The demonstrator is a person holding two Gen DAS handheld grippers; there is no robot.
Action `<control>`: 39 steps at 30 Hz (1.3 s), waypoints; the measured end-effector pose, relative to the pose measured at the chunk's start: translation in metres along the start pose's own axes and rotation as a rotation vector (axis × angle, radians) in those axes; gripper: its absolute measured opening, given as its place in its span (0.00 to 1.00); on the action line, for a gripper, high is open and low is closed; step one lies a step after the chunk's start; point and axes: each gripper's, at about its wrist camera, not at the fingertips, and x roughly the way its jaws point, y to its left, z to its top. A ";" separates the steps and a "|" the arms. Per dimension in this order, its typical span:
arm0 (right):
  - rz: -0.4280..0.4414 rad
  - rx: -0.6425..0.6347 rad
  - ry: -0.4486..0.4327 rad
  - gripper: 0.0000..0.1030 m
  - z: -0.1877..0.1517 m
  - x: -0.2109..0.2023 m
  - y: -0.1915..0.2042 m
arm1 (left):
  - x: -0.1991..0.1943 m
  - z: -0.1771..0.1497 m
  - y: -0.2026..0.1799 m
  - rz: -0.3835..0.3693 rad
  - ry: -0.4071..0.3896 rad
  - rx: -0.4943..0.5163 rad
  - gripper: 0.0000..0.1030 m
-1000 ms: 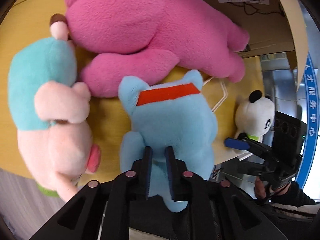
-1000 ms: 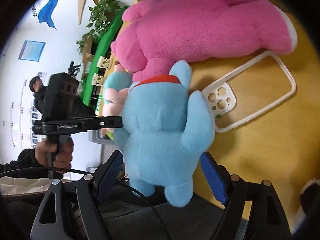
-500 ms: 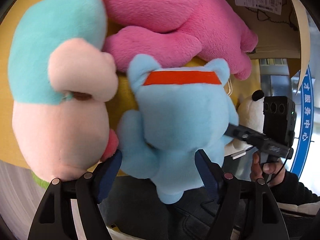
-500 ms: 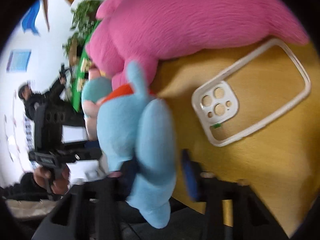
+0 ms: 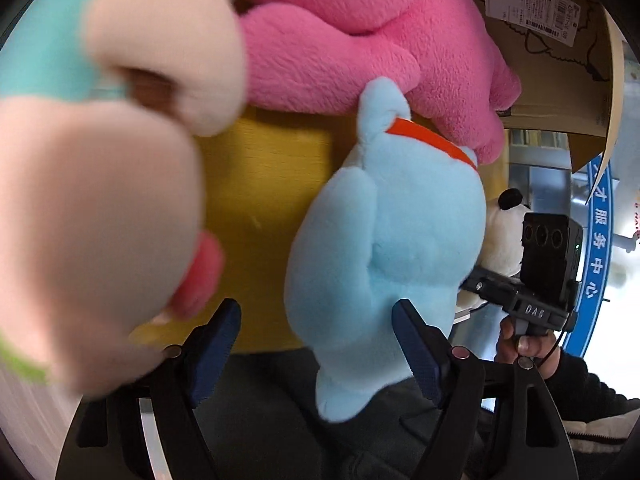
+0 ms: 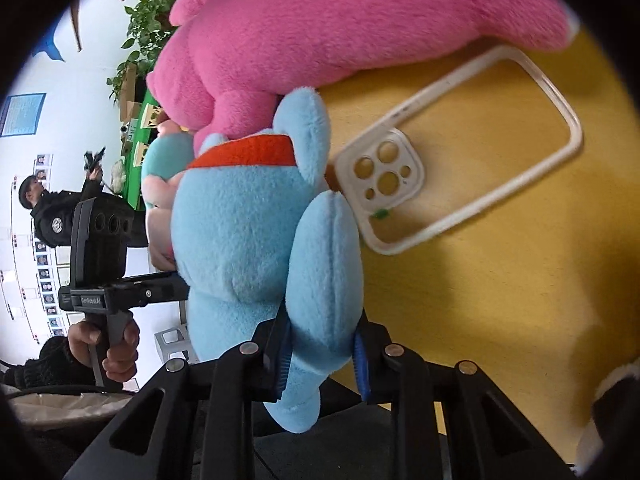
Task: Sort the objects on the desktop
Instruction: 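Carry the light-blue plush with the right tool over the cardboard box, then lower the plush into the box and open the right tool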
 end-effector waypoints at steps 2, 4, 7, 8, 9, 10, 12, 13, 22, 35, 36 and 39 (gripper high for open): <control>0.000 0.001 -0.001 0.23 0.001 0.000 -0.002 | 0.002 0.004 0.002 -0.053 -0.021 -0.012 0.78; 0.001 -0.001 -0.004 0.23 0.005 0.001 -0.002 | 0.002 0.008 0.001 -0.102 -0.041 -0.012 0.68; -0.014 -0.022 -0.021 0.22 0.007 -0.002 0.001 | -0.003 0.008 -0.008 -0.154 -0.053 0.021 0.35; -0.008 -0.025 -0.030 0.22 0.008 -0.006 0.002 | -0.005 0.008 -0.014 -0.136 -0.056 0.041 0.26; -0.001 -0.032 -0.041 0.21 0.007 -0.012 0.004 | -0.009 0.007 -0.018 -0.128 -0.056 0.052 0.26; 0.001 -0.046 -0.053 0.21 0.005 -0.019 0.007 | -0.015 0.005 -0.023 -0.121 -0.058 0.062 0.25; -0.007 -0.106 -0.083 0.21 -0.004 -0.043 0.021 | -0.035 0.000 -0.036 -0.117 -0.078 0.089 0.25; -0.021 -0.151 -0.100 0.21 -0.009 -0.057 0.034 | -0.045 0.000 -0.044 -0.108 -0.090 0.110 0.25; -0.095 -0.395 -0.409 0.21 -0.042 -0.224 0.131 | -0.177 -0.036 -0.199 -0.019 -0.270 0.499 0.25; -0.254 -0.482 -0.689 0.21 0.174 -0.388 0.214 | -0.278 0.175 -0.351 0.013 -0.584 0.715 0.26; -0.258 -0.457 -0.659 0.21 0.206 -0.389 0.214 | -0.280 0.204 -0.354 0.020 -0.570 0.696 0.26; -0.278 -0.377 -0.576 0.21 0.287 -0.380 0.204 | -0.275 0.297 -0.367 0.076 -0.514 0.657 0.26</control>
